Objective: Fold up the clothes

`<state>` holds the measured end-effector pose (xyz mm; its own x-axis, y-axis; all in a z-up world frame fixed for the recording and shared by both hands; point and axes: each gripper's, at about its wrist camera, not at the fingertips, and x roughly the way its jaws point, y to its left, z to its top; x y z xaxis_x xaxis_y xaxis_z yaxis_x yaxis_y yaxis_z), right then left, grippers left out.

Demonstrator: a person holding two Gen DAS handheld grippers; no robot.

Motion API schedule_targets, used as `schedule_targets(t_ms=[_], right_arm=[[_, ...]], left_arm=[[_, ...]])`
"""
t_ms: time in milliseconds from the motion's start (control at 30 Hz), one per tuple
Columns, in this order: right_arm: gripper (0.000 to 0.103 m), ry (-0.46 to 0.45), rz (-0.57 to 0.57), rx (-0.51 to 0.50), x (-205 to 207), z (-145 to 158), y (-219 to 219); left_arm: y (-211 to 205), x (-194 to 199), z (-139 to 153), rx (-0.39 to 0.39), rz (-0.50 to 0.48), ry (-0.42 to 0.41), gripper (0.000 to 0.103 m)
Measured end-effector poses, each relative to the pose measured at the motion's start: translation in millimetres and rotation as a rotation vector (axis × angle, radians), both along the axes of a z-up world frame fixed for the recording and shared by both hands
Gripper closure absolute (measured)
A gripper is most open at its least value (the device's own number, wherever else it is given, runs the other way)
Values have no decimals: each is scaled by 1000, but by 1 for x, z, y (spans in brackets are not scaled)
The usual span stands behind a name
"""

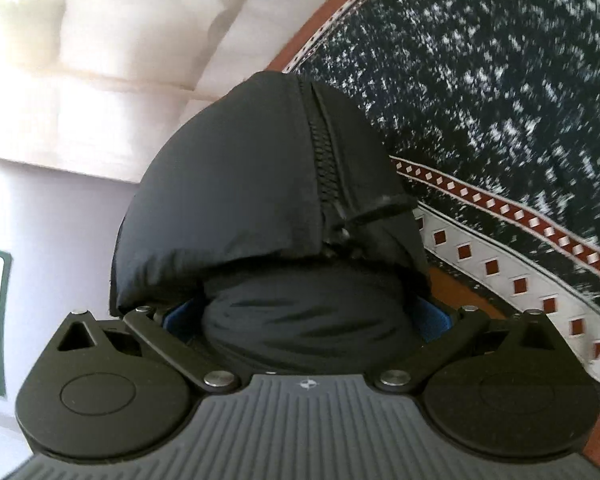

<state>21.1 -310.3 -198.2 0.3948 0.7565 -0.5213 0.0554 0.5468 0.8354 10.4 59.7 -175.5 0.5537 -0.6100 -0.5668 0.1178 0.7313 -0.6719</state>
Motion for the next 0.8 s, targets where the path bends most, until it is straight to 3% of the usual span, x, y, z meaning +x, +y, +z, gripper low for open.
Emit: schedule_targets(t_ms=[233,333,400,500,633,800], right_arm=[[1,10,-77,117,-6,-18,6],[19,34,-91,186,-8,-11,2],[30,23,-84,206,-10,1,-1],[37,-1,-79,249,-12,16,-7],[39,-67,-66,297,-15,40,-19],[40,-133,-55,293,-14,74,-62]], left_arm=[[-4,2,-9,-46,75,0,0],[-4,-4,-7,-73,95,-8,4],[-2,-8,-4,-99,111,-16,7],[-2,-15,3,-152,127,-26,14],[-16,-20,21,-197,102,-65,18],[-67,-12,57,-192,21,-136,17]])
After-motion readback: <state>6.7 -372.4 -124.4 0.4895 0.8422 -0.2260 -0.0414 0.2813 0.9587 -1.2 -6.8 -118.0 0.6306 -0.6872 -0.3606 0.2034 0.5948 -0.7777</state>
